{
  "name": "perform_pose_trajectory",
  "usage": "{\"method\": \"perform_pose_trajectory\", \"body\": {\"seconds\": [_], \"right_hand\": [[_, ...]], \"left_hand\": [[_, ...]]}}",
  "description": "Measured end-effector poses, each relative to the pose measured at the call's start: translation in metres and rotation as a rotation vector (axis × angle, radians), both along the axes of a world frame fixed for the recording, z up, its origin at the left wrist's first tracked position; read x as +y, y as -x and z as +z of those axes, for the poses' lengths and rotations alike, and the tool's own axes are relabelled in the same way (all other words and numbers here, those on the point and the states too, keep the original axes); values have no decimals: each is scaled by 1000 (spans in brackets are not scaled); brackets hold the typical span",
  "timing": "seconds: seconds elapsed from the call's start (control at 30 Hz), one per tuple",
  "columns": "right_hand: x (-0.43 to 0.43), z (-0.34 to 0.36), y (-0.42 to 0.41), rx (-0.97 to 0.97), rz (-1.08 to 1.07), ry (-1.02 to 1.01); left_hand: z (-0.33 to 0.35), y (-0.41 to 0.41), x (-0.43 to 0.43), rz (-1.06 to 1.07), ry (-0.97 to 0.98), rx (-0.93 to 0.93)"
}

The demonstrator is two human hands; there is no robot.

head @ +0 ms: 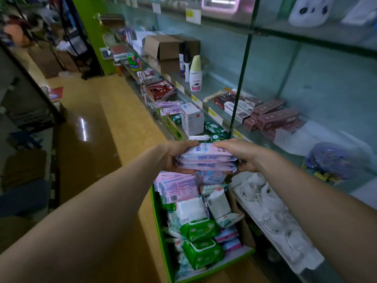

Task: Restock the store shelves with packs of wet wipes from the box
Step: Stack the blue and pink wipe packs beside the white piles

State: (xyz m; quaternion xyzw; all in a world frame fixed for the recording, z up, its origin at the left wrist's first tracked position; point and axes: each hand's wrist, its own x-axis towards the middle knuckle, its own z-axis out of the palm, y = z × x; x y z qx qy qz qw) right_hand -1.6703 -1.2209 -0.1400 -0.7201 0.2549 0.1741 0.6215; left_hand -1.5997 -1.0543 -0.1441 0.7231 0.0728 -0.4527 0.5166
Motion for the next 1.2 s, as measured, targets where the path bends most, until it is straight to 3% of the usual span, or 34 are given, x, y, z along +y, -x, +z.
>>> {"method": "perform_pose_trajectory", "body": {"seconds": [0.3, 0.7, 1.2], "right_hand": [[23, 44, 3, -116, 60, 154], [85, 85, -2, -312, 109, 143], [306, 207, -50, -567, 424, 122]], "left_hand": [[39, 8, 25, 5, -15, -70], [75, 20, 81, 187, -52, -227], [219, 40, 307, 559, -111, -475]]}}
